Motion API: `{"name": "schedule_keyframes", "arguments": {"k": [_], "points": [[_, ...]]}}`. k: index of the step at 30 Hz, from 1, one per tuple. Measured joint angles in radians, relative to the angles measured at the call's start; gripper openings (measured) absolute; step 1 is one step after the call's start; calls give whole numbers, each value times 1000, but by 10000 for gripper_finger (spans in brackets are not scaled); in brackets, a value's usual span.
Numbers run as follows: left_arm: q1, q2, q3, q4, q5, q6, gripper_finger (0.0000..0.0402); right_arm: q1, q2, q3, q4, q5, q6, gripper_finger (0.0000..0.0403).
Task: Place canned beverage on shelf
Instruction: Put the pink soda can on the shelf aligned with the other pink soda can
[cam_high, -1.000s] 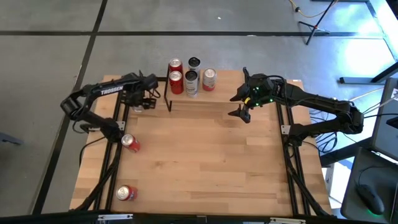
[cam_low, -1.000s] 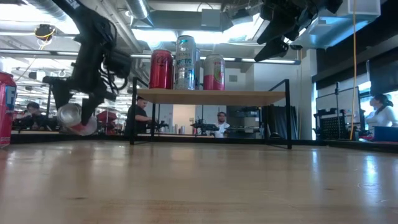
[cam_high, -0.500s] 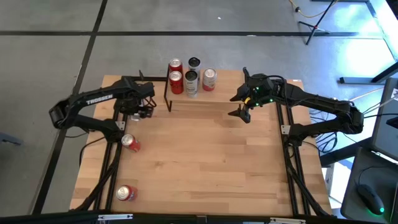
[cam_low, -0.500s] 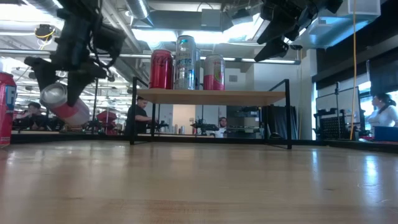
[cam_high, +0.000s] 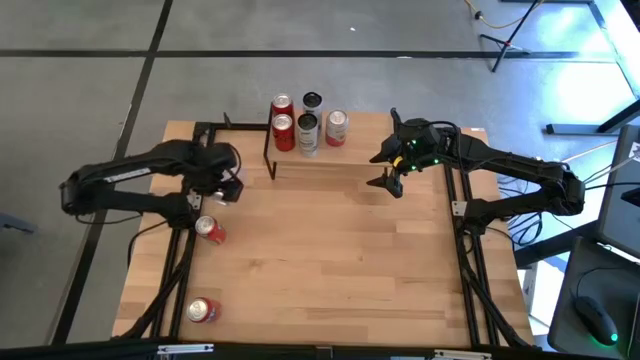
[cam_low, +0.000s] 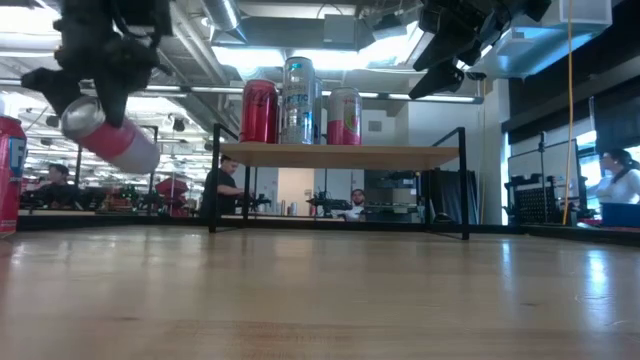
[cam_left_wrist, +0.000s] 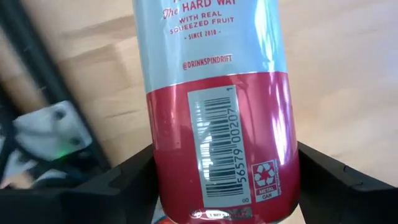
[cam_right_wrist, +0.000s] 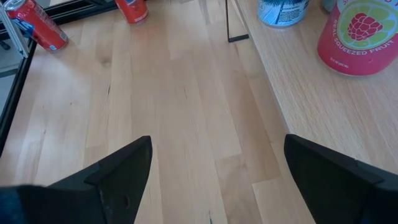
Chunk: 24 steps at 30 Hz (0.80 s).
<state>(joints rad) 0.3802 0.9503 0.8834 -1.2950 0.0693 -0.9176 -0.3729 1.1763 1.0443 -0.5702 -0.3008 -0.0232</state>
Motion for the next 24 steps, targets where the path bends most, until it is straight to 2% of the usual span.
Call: {"name": "schedule_keyframes", "arguments": {"k": [6, 11, 17, 21, 24], "points": [[-82, -88, 46, 62, 5, 8, 275, 0, 0, 0, 6, -3, 32, 351], [-140, -134, 99, 137, -15, 51, 275, 7, 1, 0, 76, -11, 142, 351], [-228, -155, 127, 298, -70, 112, 275, 101, 48, 0, 294, 11, 328, 351], [-306, -150, 127, 435, -84, 193, 276, 195, 120, 0, 443, 51, 411, 351], [-370, -136, 127, 527, -138, 247, 278, 251, 177, 0, 577, 83, 502, 351]]}}
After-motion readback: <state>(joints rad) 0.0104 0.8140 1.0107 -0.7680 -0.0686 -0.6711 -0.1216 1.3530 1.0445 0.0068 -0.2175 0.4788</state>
